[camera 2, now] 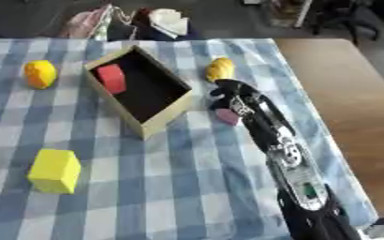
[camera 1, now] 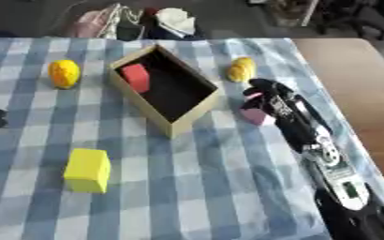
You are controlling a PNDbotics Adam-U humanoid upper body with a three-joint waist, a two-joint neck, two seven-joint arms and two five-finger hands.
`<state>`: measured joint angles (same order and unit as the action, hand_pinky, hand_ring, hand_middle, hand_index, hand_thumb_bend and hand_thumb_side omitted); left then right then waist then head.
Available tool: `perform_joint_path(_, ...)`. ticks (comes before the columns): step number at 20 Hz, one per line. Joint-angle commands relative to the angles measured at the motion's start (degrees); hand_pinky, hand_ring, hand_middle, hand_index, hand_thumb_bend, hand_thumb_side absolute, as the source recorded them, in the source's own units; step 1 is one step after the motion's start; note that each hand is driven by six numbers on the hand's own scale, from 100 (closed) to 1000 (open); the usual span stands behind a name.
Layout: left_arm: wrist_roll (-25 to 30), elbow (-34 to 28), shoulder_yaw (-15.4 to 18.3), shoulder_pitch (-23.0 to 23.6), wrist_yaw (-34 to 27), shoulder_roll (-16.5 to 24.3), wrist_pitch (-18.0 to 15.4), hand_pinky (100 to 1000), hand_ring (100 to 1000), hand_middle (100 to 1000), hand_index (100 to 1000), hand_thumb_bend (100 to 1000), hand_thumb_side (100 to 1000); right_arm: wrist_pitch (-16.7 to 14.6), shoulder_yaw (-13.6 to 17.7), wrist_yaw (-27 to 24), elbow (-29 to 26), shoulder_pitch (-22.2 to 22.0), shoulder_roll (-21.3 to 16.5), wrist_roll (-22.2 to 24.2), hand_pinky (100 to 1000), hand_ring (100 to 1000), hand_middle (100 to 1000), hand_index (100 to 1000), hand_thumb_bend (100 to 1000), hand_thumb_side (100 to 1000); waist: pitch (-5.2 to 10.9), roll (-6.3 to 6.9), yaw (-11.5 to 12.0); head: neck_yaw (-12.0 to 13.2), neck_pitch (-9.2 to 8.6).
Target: Pick up objects on the table and place them in the box.
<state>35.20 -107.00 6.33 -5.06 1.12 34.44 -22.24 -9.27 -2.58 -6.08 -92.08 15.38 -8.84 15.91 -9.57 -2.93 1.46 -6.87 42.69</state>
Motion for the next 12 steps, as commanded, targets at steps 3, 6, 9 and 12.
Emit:
perform_joint_path(3, 2.4, -0.4, -1.2, -0.7, 2.9, 5.0, -3.6, 810, 774, 797, 897, 100, 397, -0.1, -0.3, 0.3, -0.9, 0.8, -0.7, 0.5, 768, 626, 676, 819, 100, 686, 0.61, 1.52, -0.5, 0.4, -0.72)
perform_joint_path(6, 4.7, 1.3, -4.9, -3.9, 5.3, 8.7, -5.0, 811, 774, 804, 902, 100, 497, 0.0, -0.8, 0.4, -0.8, 0.8, -1.1, 0.9, 768, 626, 676, 819, 100, 685, 0.83, 2.28, -1.4, 0.7, -0.62)
perform_joint_path(9, 7.3, 3.5, -9.1, -8.1, 7.9, 13.0, -7.2, 813, 763, 812, 906, 150, 562, 0.0, -1.1, 0.3, -0.7, 0.7, -1.0, 1.2, 768, 626, 676, 819, 100, 686, 1.01, 2.24, -2.1, 1.3, -0.31)
perform_joint_path(12, 10.1, 5.2, -13.7, -12.6, 10.7, 17.5, -9.8, 816, 764, 820, 909, 246, 599, 0.0, -1.4, 0.2, -0.7, 0.8, -0.6, 1.5, 767, 626, 676, 819, 100, 686, 1.05, 1.96, -3.0, 1.8, 0.02)
